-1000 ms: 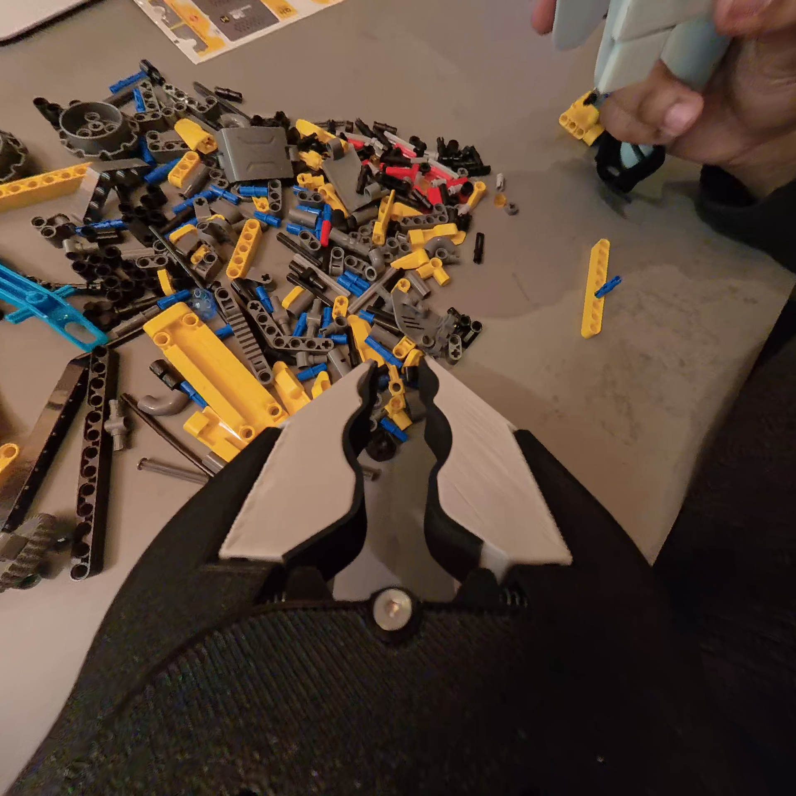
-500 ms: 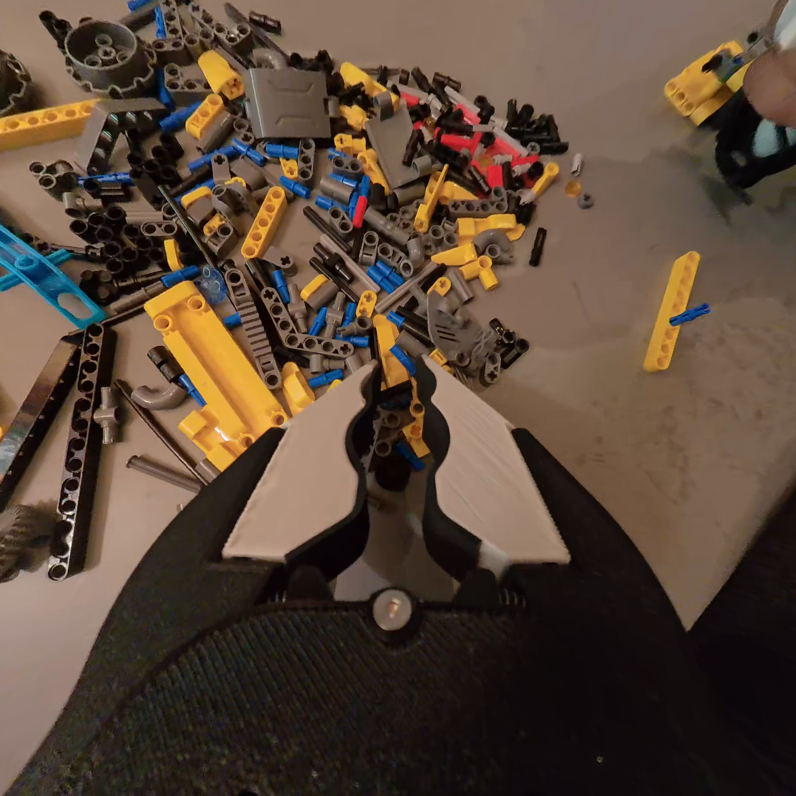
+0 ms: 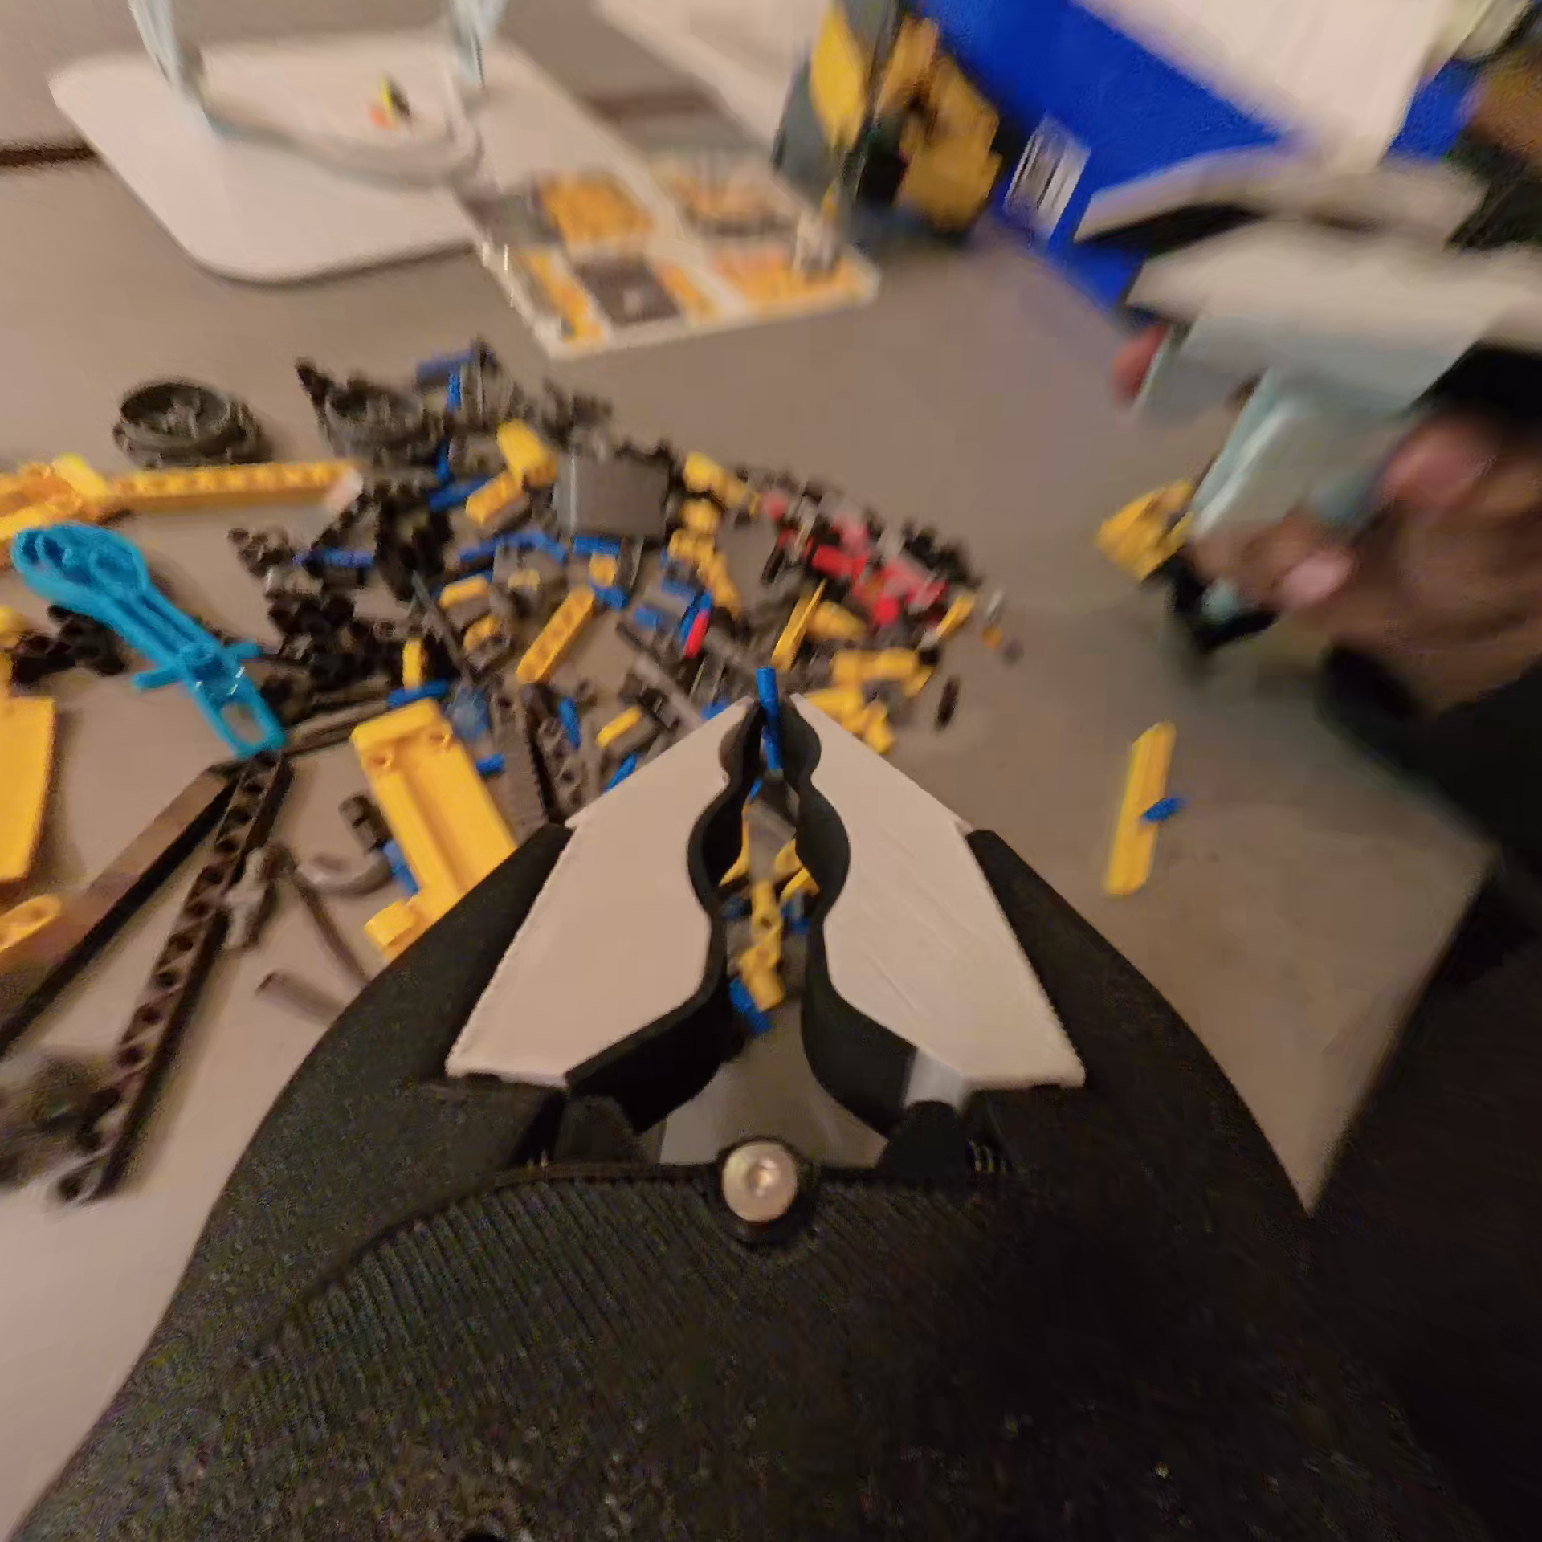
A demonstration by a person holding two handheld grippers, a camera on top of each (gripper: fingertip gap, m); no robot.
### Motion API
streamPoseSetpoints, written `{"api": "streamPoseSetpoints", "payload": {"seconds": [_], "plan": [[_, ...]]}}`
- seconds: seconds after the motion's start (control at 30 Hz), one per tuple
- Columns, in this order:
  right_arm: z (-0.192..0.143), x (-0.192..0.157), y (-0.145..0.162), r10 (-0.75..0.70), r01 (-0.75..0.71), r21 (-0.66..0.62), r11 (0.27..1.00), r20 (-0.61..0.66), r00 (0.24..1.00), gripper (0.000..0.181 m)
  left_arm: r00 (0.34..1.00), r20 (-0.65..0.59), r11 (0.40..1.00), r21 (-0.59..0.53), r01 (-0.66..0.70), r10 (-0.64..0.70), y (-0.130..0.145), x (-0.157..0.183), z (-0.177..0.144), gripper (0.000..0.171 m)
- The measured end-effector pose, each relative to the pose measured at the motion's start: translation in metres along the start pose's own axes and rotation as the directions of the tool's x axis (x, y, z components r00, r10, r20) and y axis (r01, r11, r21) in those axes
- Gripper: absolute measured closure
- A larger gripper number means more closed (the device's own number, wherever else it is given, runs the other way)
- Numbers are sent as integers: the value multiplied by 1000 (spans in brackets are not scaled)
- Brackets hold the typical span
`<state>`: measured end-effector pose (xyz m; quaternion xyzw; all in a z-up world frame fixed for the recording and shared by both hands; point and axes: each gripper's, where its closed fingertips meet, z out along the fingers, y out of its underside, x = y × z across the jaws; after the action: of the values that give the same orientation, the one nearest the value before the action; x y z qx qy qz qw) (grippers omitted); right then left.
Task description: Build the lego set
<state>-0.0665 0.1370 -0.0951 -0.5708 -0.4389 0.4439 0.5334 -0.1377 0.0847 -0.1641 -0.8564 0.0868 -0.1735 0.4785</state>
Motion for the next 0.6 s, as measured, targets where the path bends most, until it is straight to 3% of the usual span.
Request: {"api": "streamPoseSetpoints", "payload": {"seconds": [0.07, 0.1, 0.17, 0.23, 0.4, 0.6], "plan": [[2, -9, 0, -97, 97, 1, 995, -8, 995, 150, 977, -155, 966, 194, 173, -144, -31, 14, -11, 171], [3, -13, 0, -172, 172, 1, 985, -33, 985, 143, 932, -284, 915, 269, 302, -224, -47, 23, -18, 171], [5, -25, -4, -350, 352, 9, 936, -96, 932, 134, 775, -527, 779, 298, 552, -348, -68, 34, -29, 171], [5, -41, -10, -487, 495, 28, 868, -144, 862, 135, 648, -651, 693, 252, 676, -395, -75, 43, -29, 171], [3, -56, -24, -558, 585, 59, 809, -232, 797, 142, 530, -753, 645, 187, 741, -390, -84, 71, -27, 171], [-7, -63, -36, -528, 562, 127, 817, -227, 818, 174, 491, -791, 632, 177, 755, -364, -88, 88, -31, 171]]}}
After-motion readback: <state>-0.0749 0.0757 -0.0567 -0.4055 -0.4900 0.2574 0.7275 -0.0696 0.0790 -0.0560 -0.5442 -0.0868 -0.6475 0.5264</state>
